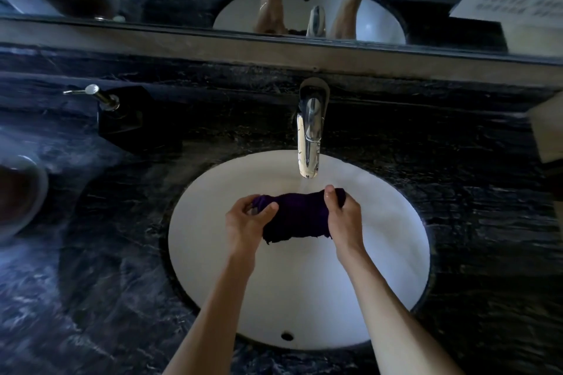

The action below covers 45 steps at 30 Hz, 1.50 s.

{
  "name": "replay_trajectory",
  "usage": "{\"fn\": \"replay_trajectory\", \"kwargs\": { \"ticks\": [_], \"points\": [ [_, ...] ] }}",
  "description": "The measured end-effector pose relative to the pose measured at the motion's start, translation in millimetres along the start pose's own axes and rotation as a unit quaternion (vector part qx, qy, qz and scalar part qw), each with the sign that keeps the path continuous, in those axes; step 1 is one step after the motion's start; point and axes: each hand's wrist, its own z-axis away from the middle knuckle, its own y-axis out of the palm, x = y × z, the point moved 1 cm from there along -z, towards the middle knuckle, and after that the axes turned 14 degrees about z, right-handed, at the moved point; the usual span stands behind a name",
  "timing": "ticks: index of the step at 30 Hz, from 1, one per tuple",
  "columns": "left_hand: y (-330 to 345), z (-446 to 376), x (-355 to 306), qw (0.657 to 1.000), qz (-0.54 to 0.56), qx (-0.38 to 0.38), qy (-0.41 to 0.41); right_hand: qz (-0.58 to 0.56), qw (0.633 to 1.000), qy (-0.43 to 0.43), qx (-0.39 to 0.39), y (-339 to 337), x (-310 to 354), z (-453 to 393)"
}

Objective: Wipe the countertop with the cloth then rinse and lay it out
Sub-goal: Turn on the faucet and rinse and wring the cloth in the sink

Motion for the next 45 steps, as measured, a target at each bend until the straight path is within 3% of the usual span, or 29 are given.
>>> {"fn": "replay_trajectory", "kwargs": {
  "ticks": [5,10,15,18,22,26,28,32,35,38,45],
  "points": [
    [16.1,25.2,-5.3,0.999,0.038,0.009,0.017,-0.053,0.997,-0.026,0.04,5.5,3.0,24.0],
    [26.9,44.8,-2.9,0.988,0.095,0.113,-0.041,-0.036,0.989,-0.072,0.122,19.2,4.4,48.4],
    [28.0,52.0,0.7,0.983,0.061,0.166,-0.052,-0.049,0.99,-0.057,0.123,13.4,-1.0,49.6],
    [24.6,49.4,1.9,0.981,0.047,0.187,-0.018,-0.03,0.993,-0.043,0.104,6.2,-1.2,44.3],
    [20.9,34.5,2.1,0.99,-0.027,0.12,0.067,-0.049,0.991,-0.056,0.108,-4.5,3.7,39.9],
    [35.5,41.1,7.5,0.983,-0.009,0.121,-0.139,-0.076,0.977,-0.064,0.187,-7.6,4.7,44.5],
    [43.4,40.3,8.7,0.984,0.012,0.071,-0.165,-0.057,0.977,-0.061,0.199,-4.0,1.1,44.8],
    [53.7,38.1,21.0,0.997,0.037,-0.004,-0.069,-0.045,0.976,-0.051,0.205,1.8,2.5,44.4],
    [58.0,41.9,28.0,0.999,0.037,-0.029,-0.019,0.031,0.982,-0.073,0.17,0.5,17.5,50.2],
    [62.0,46.4,29.3,0.998,0.045,-0.043,-0.002,0.086,0.99,-0.045,0.105,4.8,24.8,52.2],
    [67.3,53.2,23.2,0.998,0.058,-0.031,-0.006,0.041,0.997,-0.039,0.052,2.6,27.1,51.8]
  ]
}}
